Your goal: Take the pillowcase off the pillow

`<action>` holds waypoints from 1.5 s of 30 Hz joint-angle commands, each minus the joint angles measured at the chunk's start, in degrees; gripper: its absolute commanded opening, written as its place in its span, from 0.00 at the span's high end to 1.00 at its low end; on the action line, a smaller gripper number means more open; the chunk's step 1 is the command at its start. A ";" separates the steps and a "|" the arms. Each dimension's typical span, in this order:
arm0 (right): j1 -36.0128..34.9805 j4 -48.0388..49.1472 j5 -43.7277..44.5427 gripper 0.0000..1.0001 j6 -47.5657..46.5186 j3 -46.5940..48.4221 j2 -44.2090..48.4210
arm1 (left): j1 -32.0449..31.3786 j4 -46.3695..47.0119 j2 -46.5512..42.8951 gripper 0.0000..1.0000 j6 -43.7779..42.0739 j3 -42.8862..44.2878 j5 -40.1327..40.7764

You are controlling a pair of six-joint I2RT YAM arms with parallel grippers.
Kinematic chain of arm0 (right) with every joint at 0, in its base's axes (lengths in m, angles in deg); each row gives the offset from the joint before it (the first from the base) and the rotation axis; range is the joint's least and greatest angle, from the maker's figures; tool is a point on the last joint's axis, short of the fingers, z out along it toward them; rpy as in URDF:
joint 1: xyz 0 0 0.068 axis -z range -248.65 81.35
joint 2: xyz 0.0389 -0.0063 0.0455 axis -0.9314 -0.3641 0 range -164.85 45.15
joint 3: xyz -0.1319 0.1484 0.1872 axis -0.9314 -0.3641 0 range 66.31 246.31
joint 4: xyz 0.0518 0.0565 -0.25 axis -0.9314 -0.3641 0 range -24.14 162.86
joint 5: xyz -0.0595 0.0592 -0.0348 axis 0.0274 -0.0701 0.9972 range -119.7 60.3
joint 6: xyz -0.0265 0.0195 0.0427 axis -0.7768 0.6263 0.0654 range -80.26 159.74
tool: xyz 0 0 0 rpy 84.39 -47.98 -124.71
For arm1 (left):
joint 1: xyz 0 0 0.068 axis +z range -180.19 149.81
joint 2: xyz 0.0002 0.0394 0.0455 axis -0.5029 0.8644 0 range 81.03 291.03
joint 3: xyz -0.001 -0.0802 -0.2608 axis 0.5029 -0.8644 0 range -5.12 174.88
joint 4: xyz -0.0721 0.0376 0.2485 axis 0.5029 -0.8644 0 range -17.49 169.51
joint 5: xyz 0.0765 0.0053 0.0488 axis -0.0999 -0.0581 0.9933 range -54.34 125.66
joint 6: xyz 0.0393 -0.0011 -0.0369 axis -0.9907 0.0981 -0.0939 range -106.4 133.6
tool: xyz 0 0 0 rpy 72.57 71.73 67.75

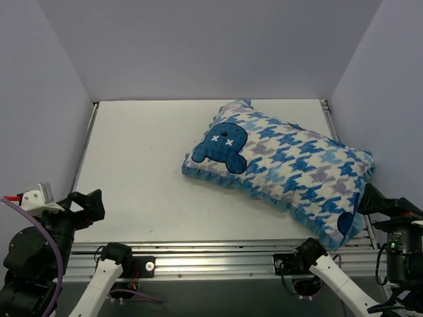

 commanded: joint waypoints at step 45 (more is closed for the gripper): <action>-1.59 17.66 -24.63 0.96 8.83 -0.77 -88.52 | 4.61 27.15 10.95 0.05 -0.79 -25.88 -13.96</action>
